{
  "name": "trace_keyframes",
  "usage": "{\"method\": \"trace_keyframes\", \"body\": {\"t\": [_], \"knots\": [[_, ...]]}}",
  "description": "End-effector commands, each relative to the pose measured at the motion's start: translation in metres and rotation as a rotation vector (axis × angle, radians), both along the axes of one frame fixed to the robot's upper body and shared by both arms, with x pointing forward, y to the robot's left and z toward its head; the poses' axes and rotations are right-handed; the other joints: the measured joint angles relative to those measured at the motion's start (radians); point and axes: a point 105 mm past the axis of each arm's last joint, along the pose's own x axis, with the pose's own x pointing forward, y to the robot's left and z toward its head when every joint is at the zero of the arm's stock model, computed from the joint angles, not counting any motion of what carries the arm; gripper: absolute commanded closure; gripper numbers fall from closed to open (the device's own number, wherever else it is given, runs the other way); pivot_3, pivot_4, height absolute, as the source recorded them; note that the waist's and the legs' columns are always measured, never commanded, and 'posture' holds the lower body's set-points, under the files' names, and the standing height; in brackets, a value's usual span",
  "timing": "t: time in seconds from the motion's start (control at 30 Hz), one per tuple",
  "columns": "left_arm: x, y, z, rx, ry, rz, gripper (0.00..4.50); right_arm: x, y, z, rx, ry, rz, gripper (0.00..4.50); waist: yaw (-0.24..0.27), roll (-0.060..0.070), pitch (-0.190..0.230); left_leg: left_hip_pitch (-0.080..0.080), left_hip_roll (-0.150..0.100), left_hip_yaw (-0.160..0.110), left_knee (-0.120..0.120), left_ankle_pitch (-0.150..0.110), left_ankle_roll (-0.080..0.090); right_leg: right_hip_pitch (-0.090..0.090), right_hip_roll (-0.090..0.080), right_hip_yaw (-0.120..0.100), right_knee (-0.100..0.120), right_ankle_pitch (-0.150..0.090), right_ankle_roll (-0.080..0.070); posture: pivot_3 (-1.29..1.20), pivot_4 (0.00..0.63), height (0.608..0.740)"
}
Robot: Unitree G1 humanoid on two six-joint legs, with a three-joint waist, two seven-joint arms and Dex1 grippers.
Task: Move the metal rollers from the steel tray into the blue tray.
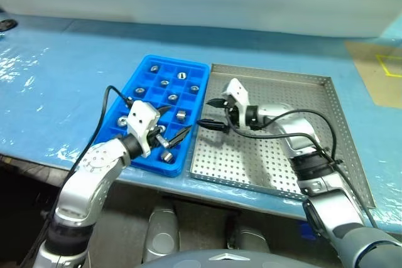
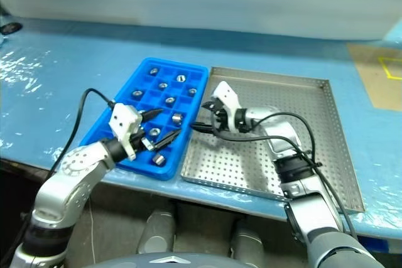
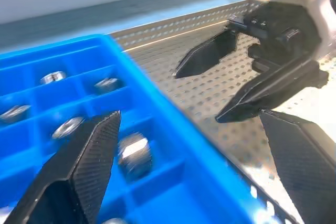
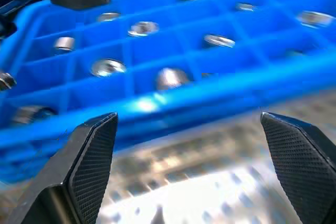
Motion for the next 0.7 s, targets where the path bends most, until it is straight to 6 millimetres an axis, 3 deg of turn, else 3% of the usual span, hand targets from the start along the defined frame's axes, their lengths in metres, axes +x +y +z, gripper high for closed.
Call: {"method": "trace_keyframes", "body": {"t": [0.03, 0.17, 0.37, 0.7], "knots": [[0.014, -0.007, 0.004, -0.008, -0.053, -0.033, 0.00, -0.002, -0.021, 0.027, 0.092, -0.121, -0.119, 0.06, -0.028, 0.000, 0.000, 0.000, 0.000, 0.000, -0.001, 0.000, 0.000, 0.000, 0.000, 0.000, 0.000, 0.000, 0.000, 0.02, 0.150, 0.740], [0.025, -0.018, 0.003, 0.002, -0.078, -0.066, 0.00, -0.011, -0.044, 0.021, 0.110, -0.145, -0.230, 0.06, -0.082, 0.000, 0.000, 0.001, 0.000, 0.001, -0.001, 0.000, 0.000, 0.000, 0.003, 0.000, -0.001, 0.000, 0.000, -0.05, 0.150, 0.740], [0.033, -0.027, 0.003, -0.013, -0.096, -0.087, 0.00, -0.027, -0.069, 0.020, 0.167, -0.161, -0.348, 0.06, -0.115, 0.000, 0.000, 0.003, 0.000, 0.002, -0.001, 0.000, 0.000, 0.000, 0.003, 0.000, -0.001, 0.000, 0.000, -0.07, 0.150, 0.740], [0.033, -0.018, 0.002, -0.035, -0.132, -0.087, 0.00, -0.024, -0.072, 0.025, 0.185, -0.202, -0.383, 0.06, -0.117, 0.000, 0.000, 0.004, 0.000, 0.002, -0.001, -0.002, 0.003, 0.001, 0.003, 0.000, -0.002, 0.000, -0.001, -0.03, 0.150, 0.740]]}}
